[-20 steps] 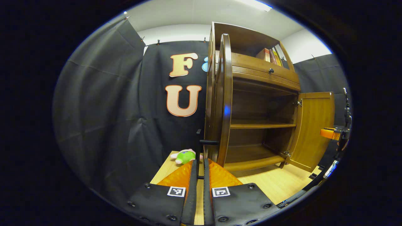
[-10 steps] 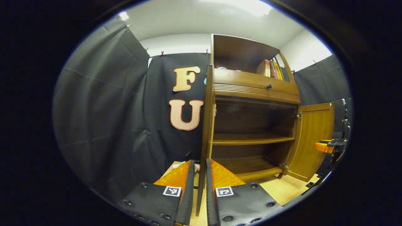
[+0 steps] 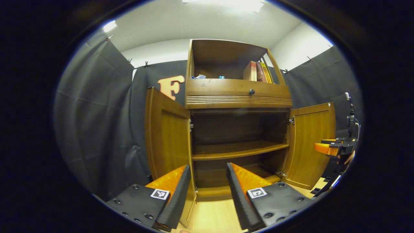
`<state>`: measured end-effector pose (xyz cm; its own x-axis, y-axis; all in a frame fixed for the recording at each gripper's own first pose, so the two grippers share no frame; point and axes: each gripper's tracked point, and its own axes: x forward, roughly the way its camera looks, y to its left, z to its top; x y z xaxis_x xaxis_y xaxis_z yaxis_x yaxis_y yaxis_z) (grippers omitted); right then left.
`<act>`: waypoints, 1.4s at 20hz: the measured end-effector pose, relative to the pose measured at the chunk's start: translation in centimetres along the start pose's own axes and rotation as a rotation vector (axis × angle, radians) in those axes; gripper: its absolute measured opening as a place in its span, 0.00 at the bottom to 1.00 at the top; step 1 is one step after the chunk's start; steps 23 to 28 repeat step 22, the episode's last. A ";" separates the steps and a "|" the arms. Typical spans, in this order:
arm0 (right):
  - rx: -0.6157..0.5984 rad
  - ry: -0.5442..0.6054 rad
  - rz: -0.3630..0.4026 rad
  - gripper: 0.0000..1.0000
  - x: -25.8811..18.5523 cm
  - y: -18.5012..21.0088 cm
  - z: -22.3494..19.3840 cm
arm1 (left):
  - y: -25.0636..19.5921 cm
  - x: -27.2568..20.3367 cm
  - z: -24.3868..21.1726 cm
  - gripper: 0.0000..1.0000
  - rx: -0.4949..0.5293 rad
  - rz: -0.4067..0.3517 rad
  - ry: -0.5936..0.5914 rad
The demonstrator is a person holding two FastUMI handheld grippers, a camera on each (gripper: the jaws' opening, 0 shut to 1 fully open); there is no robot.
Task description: Open the right door of the double-door shoe cabinet with the right hand, and open the left door with the left hand.
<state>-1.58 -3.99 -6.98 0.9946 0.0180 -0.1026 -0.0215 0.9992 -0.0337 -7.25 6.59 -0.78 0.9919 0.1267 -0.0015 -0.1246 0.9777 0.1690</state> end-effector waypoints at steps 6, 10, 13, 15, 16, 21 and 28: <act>0.001 -0.007 -0.020 0.80 -0.4 -2.0 1.0 | -4.5 2.4 0.8 0.93 -0.037 -0.067 -0.008; -0.009 -0.031 -0.041 0.80 -1.0 -3.3 2.1 | -5.5 3.5 0.8 1.00 -0.058 -0.071 -0.004; -0.011 -0.040 -0.049 0.80 -1.2 -3.9 2.5 | -5.9 4.1 0.4 1.00 -0.063 -0.065 0.009; -0.013 -0.036 -0.049 0.80 -1.2 -4.1 2.4 | -6.0 4.4 0.1 1.00 -0.064 -0.062 0.016; -0.015 -0.034 -0.048 0.80 -1.3 -4.2 2.3 | -6.3 4.5 0.1 1.00 -0.066 -0.065 0.017; -0.013 -0.032 -0.051 0.80 -1.7 -4.6 2.1 | -5.4 4.9 0.4 0.99 -0.052 -0.020 0.001; -0.012 -0.034 -0.052 0.80 -1.8 -4.7 2.2 | -5.4 4.9 0.4 0.98 -0.057 -0.016 0.002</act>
